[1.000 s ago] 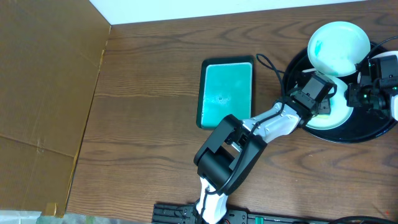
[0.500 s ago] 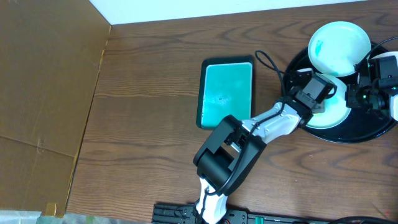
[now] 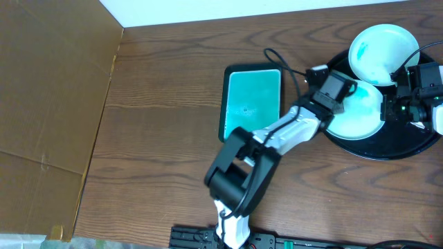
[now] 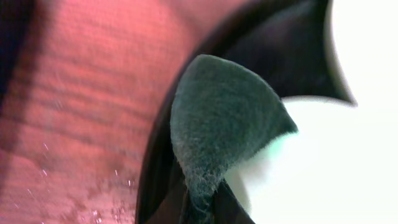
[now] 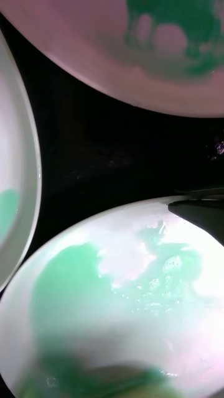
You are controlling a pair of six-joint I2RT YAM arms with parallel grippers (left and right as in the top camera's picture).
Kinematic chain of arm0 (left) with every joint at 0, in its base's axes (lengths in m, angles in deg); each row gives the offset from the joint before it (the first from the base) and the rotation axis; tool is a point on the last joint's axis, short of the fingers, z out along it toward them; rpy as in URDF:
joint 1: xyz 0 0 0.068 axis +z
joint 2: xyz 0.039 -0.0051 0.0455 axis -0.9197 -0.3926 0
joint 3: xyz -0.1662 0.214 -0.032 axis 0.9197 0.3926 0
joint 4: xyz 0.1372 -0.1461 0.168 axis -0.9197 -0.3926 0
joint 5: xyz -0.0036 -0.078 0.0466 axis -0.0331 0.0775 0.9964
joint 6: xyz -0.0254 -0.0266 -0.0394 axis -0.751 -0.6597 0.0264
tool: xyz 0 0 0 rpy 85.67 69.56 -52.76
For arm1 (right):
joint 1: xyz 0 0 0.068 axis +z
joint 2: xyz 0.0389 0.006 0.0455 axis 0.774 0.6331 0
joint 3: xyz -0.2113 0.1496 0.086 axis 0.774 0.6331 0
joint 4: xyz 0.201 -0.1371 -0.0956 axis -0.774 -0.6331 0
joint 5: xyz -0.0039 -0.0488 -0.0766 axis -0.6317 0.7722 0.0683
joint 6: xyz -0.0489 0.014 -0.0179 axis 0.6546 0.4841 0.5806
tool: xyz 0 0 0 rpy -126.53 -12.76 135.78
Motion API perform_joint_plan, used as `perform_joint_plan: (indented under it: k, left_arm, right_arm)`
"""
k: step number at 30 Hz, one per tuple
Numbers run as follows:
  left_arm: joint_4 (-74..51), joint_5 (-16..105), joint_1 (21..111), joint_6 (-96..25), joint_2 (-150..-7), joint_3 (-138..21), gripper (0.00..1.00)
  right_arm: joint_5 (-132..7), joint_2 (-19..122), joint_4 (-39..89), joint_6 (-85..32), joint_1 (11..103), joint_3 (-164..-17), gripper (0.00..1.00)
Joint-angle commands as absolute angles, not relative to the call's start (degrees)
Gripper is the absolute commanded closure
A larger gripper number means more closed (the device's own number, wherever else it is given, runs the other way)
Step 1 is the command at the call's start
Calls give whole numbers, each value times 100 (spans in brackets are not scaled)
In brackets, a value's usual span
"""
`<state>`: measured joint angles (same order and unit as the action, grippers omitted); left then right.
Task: Clean dirty plates on tray and stack at the side
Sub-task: 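Hold the plate with the right gripper and scrub it with the left sponge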
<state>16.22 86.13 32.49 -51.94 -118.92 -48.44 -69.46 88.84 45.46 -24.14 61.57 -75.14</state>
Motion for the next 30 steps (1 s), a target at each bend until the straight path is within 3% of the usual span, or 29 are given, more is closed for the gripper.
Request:
perform_joint_plan:
  k: [1,4,13,17,23,30]
  left_arm:
    - [1875,7859,3446,-5165,-11475,-4822,93]
    - [2183,6972,3382,-5360,-11623,-4820,93]
    - [2656,6972,3063,-5756,-12408,-4820,93]
    - [2649,7359,3137,-5587,-12613,-4820,93]
    - [2387,8274,3354,-4403,-12583,-4820,93]
    - [1709,9313,3594,-4322,-12089,-4820,93]
  right_arm:
    - [-6691,9043,4437,-2374,6166,-7496,99]
    - [-6688,9043,4437,-2374,6164,-7496,99]
    - [-6691,9043,4437,-2372,6166,-7496,99]
    - [-6688,9043,4415,-2370,6164,-7496,99]
    - [-6688,9043,4413,-2370,6170,-7496,99]
    - [-6669,9043,4312,-2368,6170,-7496,99]
